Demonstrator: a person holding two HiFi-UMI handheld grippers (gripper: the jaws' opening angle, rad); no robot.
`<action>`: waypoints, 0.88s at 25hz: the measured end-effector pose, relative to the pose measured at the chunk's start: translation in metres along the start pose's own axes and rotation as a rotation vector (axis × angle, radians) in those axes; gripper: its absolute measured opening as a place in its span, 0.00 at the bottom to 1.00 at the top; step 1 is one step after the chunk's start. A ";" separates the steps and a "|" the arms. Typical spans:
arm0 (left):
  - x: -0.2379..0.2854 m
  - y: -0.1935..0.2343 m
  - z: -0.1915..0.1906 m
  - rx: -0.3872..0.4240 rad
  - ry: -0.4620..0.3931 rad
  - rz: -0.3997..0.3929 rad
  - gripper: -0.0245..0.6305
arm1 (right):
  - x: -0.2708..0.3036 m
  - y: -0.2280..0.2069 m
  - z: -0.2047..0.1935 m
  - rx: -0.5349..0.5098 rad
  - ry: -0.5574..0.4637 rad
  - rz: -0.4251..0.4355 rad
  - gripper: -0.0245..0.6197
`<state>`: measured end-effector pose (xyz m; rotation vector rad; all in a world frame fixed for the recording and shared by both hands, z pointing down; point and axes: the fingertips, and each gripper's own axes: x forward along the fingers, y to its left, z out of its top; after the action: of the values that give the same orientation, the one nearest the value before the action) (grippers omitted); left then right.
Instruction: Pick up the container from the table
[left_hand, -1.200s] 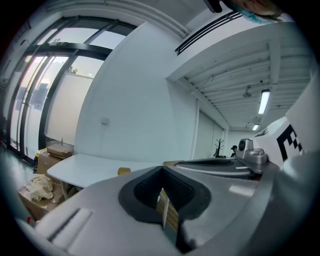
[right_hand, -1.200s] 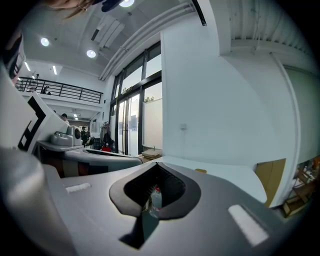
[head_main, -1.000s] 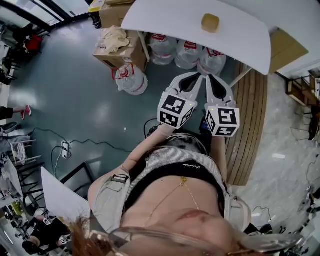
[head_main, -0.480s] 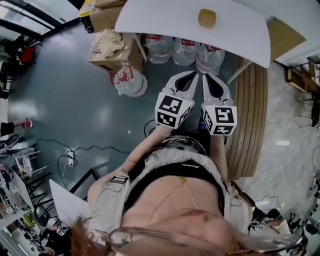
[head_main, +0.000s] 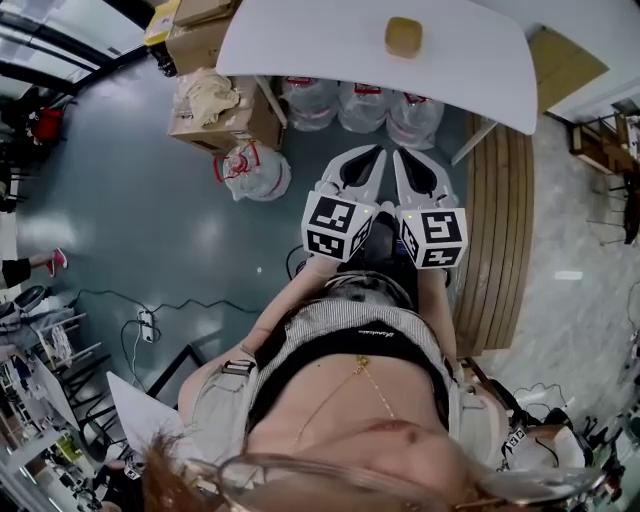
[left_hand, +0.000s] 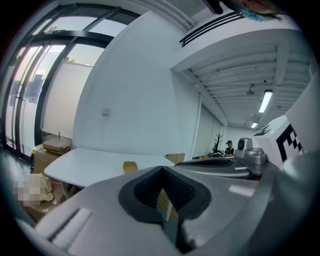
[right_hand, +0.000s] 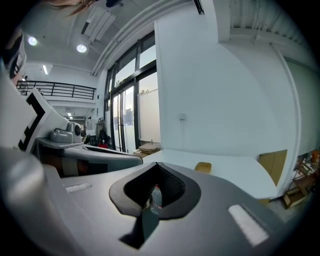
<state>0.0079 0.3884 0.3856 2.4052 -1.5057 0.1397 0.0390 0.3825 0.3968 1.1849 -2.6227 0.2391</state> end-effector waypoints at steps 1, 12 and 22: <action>0.005 0.002 0.001 -0.002 0.003 0.002 0.04 | 0.004 -0.003 0.001 0.000 0.001 0.006 0.08; 0.065 0.026 0.026 -0.002 0.000 0.025 0.04 | 0.052 -0.048 0.026 0.002 -0.018 0.039 0.08; 0.122 0.018 0.049 -0.003 -0.022 0.040 0.04 | 0.063 -0.107 0.040 -0.012 -0.022 0.037 0.08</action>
<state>0.0428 0.2616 0.3720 2.3827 -1.5624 0.1201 0.0734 0.2578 0.3816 1.1423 -2.6627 0.2185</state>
